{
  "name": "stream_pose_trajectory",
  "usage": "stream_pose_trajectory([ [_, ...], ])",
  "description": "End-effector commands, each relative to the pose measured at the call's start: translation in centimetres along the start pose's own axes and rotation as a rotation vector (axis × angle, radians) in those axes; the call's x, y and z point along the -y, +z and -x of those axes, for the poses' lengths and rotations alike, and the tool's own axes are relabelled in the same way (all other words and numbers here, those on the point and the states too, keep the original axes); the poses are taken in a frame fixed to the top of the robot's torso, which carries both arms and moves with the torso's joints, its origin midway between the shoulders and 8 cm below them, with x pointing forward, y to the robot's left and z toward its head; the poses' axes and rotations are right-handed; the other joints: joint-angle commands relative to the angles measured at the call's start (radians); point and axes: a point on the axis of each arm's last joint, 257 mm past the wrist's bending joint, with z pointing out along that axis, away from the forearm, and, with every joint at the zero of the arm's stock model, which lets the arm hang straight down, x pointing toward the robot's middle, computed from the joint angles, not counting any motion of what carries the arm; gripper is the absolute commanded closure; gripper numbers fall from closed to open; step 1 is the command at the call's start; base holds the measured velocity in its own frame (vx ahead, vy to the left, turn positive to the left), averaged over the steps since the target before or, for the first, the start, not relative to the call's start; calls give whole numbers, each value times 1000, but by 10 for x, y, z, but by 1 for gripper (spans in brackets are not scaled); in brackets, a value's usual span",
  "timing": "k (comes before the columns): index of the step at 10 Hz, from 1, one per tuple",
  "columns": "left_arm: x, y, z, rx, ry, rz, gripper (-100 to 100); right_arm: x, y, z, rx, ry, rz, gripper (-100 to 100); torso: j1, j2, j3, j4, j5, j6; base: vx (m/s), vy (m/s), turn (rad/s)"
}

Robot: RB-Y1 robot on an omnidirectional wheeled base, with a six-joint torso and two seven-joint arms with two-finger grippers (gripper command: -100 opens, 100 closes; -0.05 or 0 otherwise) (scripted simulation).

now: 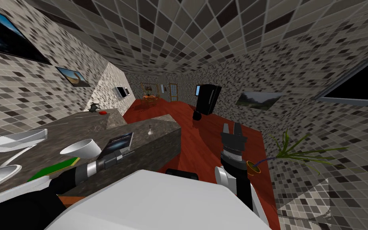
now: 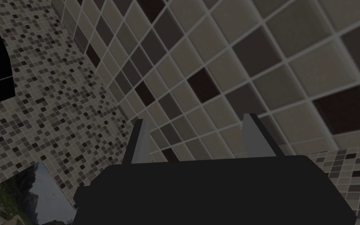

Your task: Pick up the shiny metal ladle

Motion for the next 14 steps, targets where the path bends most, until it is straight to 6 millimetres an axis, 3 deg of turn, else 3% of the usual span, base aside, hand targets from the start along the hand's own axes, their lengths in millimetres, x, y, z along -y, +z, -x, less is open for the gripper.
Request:
stream_pose_trajectory([
  [1, -14, -18, -17, -79, 58, 20, -100, 0, 0, 0, 0, 0, 0, 0, 0, 0, 0, 0, 0, 0, -6, -21, -302],
  [3, -15, -15, -13, -102, 85, 0, -100, 0, 0, 0, 0, 0, 0, 0, 0, 0, 0, 0, 0, 0, -5, -6, -86],
  [4, -29, -33, -28, -172, 134, 20, -100, 0, 0, 0, 0, 0, 0, 0, 0, 0, 0, 0, 0, 0, 2, -15, -333],
  [6, -30, -30, -23, -195, 161, -1, -100, 0, 0, 0, 0, 0, 0, 0, 0, -1, 0, 0, 0, 0, 0, -1, -58],
  [7, -43, -49, -37, -267, 212, 13, -100, 0, 0, 0, 0, 0, 0, 0, 1, -1, 0, 0, 0, 0, 4, -12, -290],
  [8, -44, -46, -33, -283, 232, -4, -100, 0, 0, 0, 0, 0, 0, 0, 0, -1, -1, 0, 0, 1, 3, 0, -188],
  [9, -57, -66, -47, -350, 270, 11, -100, 0, 0, 0, 0, 0, 0, 0, 1, -1, -1, 0, 0, 0, 10, 0, -287],
  [12, -58, -60, -39, -380, 316, -23, -100, 0, 0, 0, 0, 0, 0, 0, 1, -1, -1, 0, 0, 0, 4, 4, -34],
  [13, -71, -79, -51, -450, 367, -19, -100, 0, 0, 0, 0, 0, 0, 0, 1, -1, 0, 0, 0, 0, 9, -2, -259],
  [14, -71, -75, -47, -465, 387, -37, -100, 0, 0, 0, 0, 0, 0, 0, 1, -1, -1, 0, 0, 1, 9, 11, -197],
])
